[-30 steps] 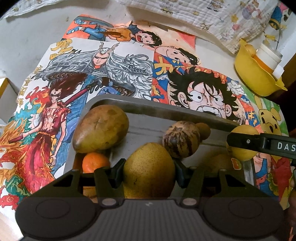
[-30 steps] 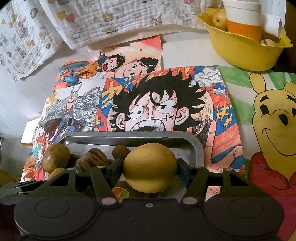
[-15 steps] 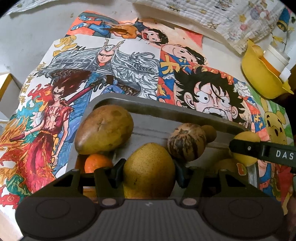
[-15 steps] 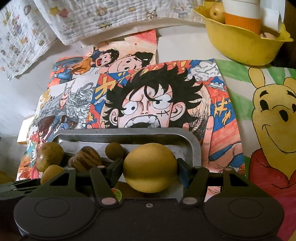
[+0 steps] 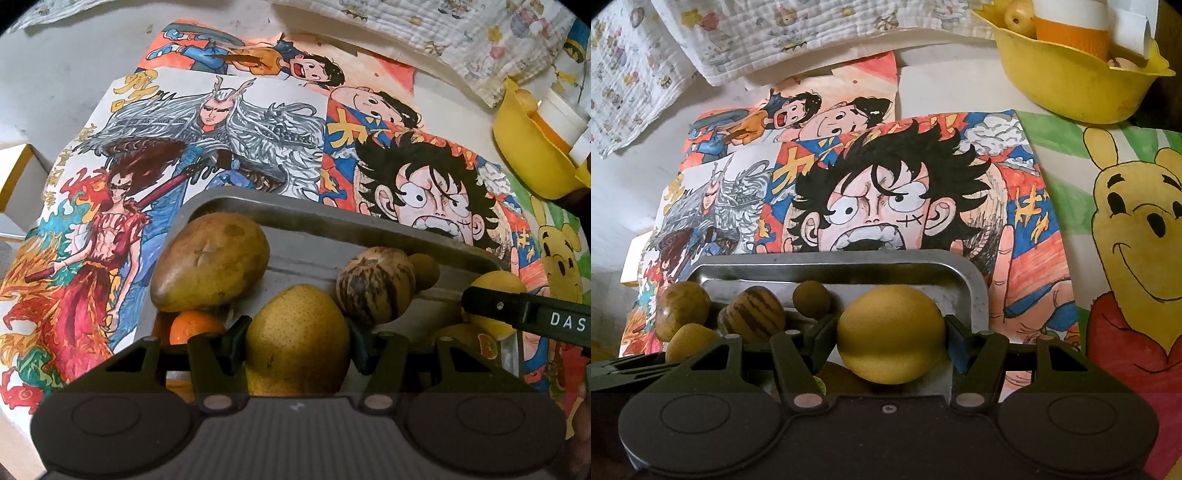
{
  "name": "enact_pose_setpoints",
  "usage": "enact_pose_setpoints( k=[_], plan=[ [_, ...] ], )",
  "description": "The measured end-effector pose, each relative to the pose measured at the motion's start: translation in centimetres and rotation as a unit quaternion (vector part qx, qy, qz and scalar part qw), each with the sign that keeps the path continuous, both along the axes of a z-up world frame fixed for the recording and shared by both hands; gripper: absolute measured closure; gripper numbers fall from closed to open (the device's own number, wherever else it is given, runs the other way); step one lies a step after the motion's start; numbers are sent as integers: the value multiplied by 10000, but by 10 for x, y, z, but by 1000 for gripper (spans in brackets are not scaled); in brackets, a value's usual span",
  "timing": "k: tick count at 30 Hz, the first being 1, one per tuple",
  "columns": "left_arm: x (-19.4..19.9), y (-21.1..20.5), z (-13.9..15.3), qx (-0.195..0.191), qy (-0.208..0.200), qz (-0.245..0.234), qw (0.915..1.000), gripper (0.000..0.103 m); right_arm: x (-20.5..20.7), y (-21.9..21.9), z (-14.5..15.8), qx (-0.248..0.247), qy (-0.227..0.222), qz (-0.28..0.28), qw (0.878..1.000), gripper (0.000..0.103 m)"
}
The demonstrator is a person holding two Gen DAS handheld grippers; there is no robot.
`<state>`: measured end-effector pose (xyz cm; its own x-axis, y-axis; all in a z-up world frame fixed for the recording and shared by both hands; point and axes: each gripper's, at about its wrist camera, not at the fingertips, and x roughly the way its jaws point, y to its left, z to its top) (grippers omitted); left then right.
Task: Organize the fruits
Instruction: 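Lower the potato and lemon into the tray and open both tools, then lift both open tools away from the tray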
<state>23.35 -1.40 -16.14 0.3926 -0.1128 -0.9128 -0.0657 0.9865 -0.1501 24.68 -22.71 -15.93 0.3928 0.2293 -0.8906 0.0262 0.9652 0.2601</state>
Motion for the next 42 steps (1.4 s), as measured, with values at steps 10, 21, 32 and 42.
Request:
enact_pose_setpoints(
  k=[10, 21, 32, 42],
  plan=[
    [4, -1, 1, 65, 100, 128, 9998, 44, 1, 0, 0, -64, 37, 13, 10000, 38],
    [2, -1, 1, 79, 219, 107, 9997, 35, 0, 0, 3, -142, 6, 123, 9998, 37],
    [1, -6, 7, 57, 231, 189, 9995, 16, 1, -9, 16, -219, -208, 199, 9993, 31],
    [-4, -6, 16, 162, 180, 290, 9993, 8, -4, -23, 26, -190, -356, 205, 9990, 16]
  ],
)
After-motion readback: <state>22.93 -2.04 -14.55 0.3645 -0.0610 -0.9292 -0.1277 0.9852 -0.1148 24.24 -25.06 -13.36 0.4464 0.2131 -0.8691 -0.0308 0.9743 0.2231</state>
